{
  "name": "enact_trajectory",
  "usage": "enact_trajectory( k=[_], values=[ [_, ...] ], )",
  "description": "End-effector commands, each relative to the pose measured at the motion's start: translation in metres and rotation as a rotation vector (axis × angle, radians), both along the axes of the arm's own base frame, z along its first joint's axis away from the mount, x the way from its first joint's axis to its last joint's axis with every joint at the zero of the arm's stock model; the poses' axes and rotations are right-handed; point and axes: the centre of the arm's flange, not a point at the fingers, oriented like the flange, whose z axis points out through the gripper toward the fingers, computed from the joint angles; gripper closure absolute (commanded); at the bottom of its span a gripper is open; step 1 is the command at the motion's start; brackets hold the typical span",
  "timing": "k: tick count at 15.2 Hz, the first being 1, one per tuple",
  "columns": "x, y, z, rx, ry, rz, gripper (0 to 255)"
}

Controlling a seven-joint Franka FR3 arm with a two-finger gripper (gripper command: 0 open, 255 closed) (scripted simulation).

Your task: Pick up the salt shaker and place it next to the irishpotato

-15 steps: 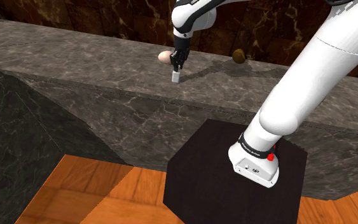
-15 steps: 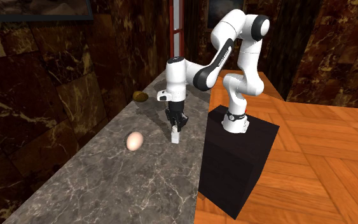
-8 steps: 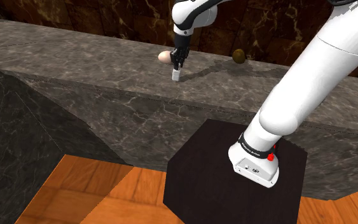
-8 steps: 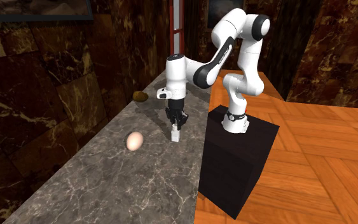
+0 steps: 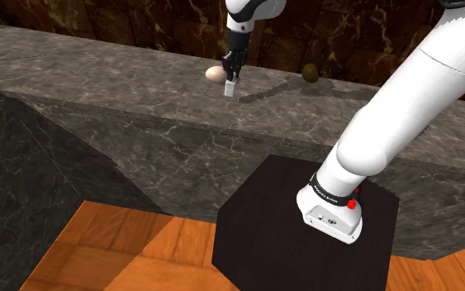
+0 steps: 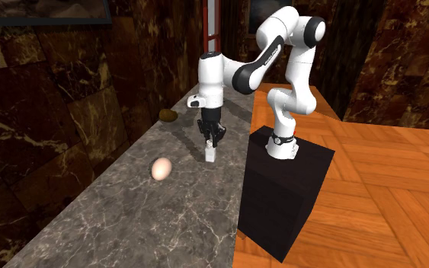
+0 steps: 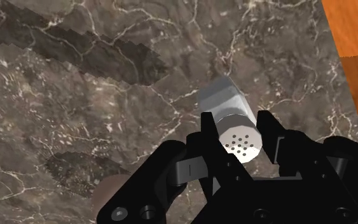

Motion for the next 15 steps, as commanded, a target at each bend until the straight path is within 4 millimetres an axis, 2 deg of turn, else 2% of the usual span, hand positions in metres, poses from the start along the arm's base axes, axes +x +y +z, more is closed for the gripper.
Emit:
enact_trajectory(
  k=[1, 15],
  values=[
    [0.001, 0.0, 0.01, 0.0, 0.0, 0.0, 255],
    [0.001, 0.0, 0.084, 0.0, 0.0, 0.0, 255]
  ],
)
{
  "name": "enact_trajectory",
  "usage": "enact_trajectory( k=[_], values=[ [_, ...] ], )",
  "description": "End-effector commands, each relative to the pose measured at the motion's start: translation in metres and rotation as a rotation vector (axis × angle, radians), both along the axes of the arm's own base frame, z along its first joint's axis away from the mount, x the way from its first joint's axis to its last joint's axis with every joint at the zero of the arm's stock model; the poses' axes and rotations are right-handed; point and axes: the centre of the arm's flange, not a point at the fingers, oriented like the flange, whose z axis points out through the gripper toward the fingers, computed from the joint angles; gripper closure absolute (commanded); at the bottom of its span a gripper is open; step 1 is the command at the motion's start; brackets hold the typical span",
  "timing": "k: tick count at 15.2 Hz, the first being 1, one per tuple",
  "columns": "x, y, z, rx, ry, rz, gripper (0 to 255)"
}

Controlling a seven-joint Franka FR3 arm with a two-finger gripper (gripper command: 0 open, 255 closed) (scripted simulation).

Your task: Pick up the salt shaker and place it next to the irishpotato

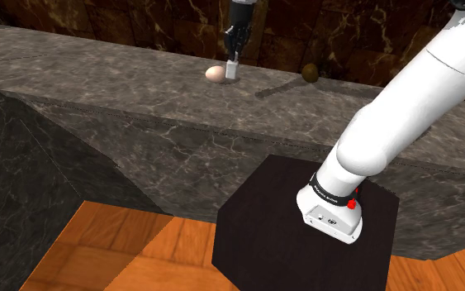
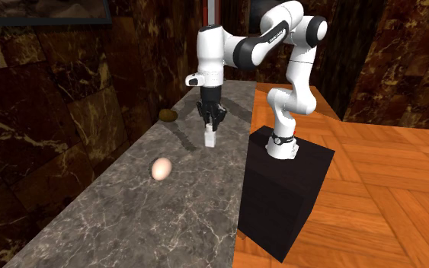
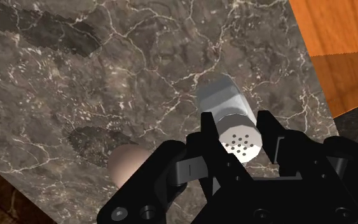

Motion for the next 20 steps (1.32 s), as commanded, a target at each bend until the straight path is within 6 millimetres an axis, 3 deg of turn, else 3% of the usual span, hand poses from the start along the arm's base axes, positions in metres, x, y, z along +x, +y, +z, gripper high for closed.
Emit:
enact_trajectory(
  k=[1, 6, 20],
  values=[
    [-0.001, -0.001, 0.011, 0.0, 0.0, 0.0, 255],
    [-0.001, -0.001, 0.034, 0.0, 0.0, 0.0, 255],
    [-0.01, -0.186, 0.035, 0.0, 0.0, 0.0, 255]
  ],
)
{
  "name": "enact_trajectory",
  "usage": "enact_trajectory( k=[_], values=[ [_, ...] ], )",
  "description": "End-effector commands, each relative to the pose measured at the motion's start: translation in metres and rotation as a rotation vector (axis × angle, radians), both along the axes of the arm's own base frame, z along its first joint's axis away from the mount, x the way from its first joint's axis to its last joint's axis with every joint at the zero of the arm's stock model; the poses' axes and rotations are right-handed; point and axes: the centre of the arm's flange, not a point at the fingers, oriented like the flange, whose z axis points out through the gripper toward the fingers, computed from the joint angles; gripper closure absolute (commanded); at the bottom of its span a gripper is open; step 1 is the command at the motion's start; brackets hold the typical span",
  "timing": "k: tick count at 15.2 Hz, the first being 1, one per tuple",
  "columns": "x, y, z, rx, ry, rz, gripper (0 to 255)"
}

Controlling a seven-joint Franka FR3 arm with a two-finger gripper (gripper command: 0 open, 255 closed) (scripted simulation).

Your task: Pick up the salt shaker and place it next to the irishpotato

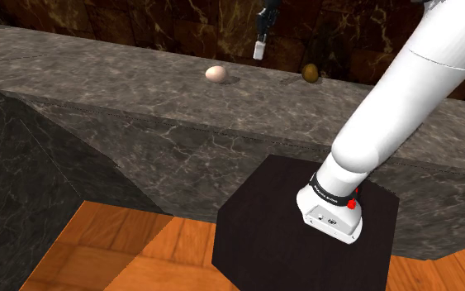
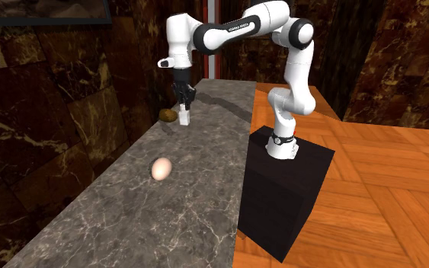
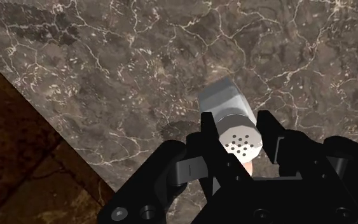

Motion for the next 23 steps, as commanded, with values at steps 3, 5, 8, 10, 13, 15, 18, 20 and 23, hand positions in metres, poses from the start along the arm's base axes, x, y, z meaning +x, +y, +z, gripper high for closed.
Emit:
enact_trajectory(
  k=[3, 5, 8, 10, 13, 15, 18, 20, 23],
  values=[
    [-0.002, -0.054, 0.0, -0.001, 0.0, 0.002, 255],
    [-0.003, -0.081, 0.0, -0.001, 0.0, 0.002, 255],
    [-0.005, -0.12, 0.001, -0.001, 0.0, 0.002, 255],
    [-0.006, -0.147, 0.001, -0.001, 0.0, 0.002, 255],
    [-0.008, -0.186, 0.001, -0.001, 0.0, 0.002, 255],
    [-0.009, -0.213, 0.001, -0.001, 0.0, 0.002, 255],
    [-0.01, -0.229, -0.009, -0.001, 0.0, 0.002, 255],
    [-0.01, -0.229, -0.02, -0.001, 0.0, 0.002, 255],
    [-0.01, -0.229, -0.036, -0.001, 0.0, 0.002, 255]
  ],
)
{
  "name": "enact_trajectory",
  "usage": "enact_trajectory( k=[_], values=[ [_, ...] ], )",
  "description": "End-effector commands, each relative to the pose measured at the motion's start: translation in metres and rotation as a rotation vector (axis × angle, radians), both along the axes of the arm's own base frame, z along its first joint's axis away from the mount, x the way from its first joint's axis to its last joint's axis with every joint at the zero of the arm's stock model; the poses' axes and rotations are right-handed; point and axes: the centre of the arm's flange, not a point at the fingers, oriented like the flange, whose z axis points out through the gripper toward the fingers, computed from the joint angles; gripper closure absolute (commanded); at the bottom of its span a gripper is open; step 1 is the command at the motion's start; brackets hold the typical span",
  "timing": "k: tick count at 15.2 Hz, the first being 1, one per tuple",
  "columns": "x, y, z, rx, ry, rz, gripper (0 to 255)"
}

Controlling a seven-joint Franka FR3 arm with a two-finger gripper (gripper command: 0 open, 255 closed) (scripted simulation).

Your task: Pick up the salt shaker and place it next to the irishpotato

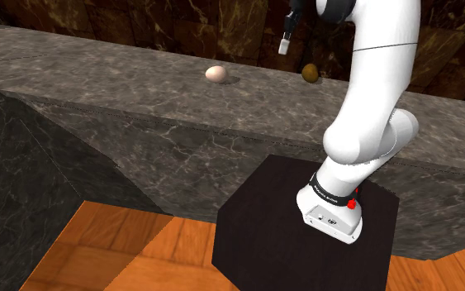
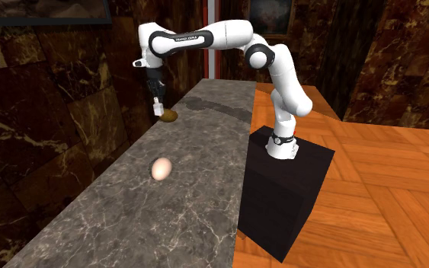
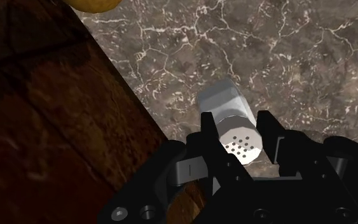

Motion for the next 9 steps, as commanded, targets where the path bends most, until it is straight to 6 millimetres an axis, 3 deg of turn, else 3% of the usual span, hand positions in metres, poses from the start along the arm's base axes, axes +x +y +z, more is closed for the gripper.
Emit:
enact_trajectory(
  k=[1, 9],
  values=[
    [0.0, -0.001, -0.011, 0.0, 0.0, 0.0, 255],
    [0.0, -0.001, -0.053, 0.0, 0.0, 0.0, 255]
  ],
)
